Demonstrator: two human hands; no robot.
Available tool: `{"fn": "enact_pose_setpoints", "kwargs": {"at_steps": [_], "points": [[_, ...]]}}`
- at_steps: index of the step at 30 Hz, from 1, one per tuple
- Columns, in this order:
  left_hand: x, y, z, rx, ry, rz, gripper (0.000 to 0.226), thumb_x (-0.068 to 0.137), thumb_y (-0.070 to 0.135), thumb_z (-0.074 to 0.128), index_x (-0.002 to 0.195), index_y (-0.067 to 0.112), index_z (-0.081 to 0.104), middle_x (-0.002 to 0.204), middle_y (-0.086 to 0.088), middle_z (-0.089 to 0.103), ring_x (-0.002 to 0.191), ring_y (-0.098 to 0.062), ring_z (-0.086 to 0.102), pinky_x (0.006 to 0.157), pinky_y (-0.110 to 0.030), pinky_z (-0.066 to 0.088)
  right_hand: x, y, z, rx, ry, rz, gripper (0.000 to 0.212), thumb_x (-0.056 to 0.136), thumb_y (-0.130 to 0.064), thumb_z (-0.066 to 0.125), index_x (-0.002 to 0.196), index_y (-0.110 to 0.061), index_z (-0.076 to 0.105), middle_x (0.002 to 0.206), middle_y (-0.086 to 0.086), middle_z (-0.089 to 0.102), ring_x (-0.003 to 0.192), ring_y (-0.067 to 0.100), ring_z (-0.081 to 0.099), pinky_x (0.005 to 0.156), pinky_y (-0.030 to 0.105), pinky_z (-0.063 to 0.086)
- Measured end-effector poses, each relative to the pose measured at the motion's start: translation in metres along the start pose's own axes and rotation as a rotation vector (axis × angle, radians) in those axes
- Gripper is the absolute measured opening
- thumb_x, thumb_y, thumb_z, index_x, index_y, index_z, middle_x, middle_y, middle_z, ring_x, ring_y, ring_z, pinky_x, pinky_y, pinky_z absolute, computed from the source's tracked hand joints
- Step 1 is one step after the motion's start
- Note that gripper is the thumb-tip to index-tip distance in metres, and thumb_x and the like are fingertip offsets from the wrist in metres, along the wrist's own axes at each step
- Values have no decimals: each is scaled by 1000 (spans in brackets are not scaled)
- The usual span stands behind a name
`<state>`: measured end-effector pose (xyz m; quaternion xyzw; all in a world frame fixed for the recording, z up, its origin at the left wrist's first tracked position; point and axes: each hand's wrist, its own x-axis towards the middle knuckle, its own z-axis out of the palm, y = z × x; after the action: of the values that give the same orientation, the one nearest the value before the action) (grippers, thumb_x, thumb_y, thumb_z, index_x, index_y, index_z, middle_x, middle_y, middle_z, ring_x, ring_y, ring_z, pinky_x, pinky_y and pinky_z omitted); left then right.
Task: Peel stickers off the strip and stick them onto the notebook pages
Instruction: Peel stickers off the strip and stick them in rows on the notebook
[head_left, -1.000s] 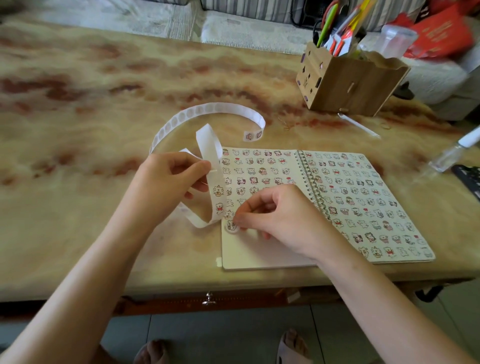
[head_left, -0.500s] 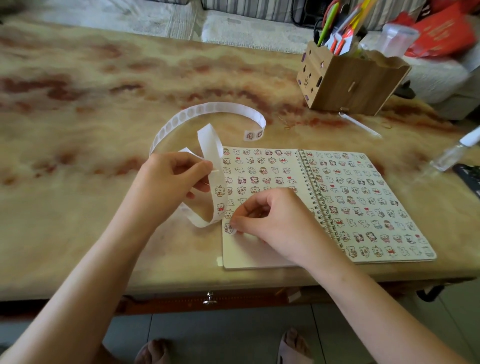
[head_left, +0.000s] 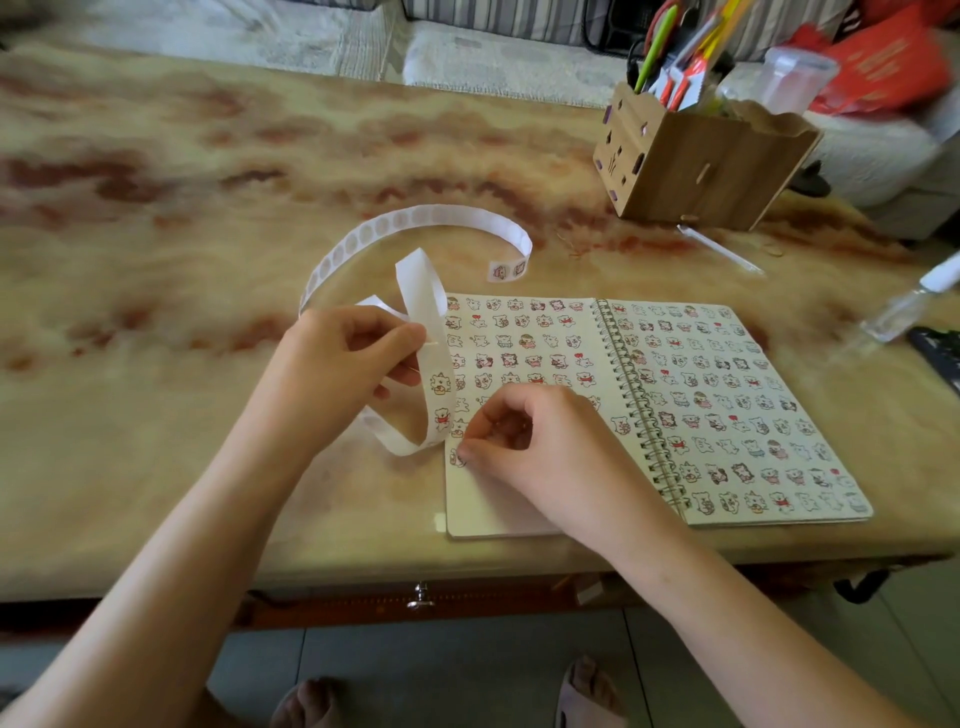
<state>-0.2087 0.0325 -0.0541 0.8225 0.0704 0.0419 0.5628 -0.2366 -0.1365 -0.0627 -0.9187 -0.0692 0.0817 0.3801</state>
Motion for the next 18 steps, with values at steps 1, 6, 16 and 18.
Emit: {"fn": "enact_pose_setpoints", "kwargs": {"at_steps": [1,6,16,18], "points": [[0,0,0,1,0,2,15,88,19,62,77,16,72,69,7,73,59,-1,66,59,-13,51,1,0,0,-8,3,-2,11,80,-32,73,82,-24,66,69,-10,61,65,3,55,62,23,43],[-1,0,0,-8,1,-3,15,88,18,63,76,17,72,69,8,73,58,1,66,60,-12,51,5,1,-3,-33,-23,-13,23,81,-33,73,92,-28,53,72,-6,59,68,7,56,65,26,44],[-1,1,0,-14,6,-5,16,88,18,62,75,17,72,69,7,72,57,2,65,58,-10,50,4,1,-2,-48,-45,9,27,77,-43,74,89,-28,56,70,-9,57,64,6,53,60,24,40],[0,1,0,-10,8,-4,16,87,17,62,75,17,72,69,7,72,56,3,64,57,-10,50,4,0,-2,-66,-50,-6,23,80,-39,72,91,-28,55,71,-9,56,67,7,54,63,27,43]]}}
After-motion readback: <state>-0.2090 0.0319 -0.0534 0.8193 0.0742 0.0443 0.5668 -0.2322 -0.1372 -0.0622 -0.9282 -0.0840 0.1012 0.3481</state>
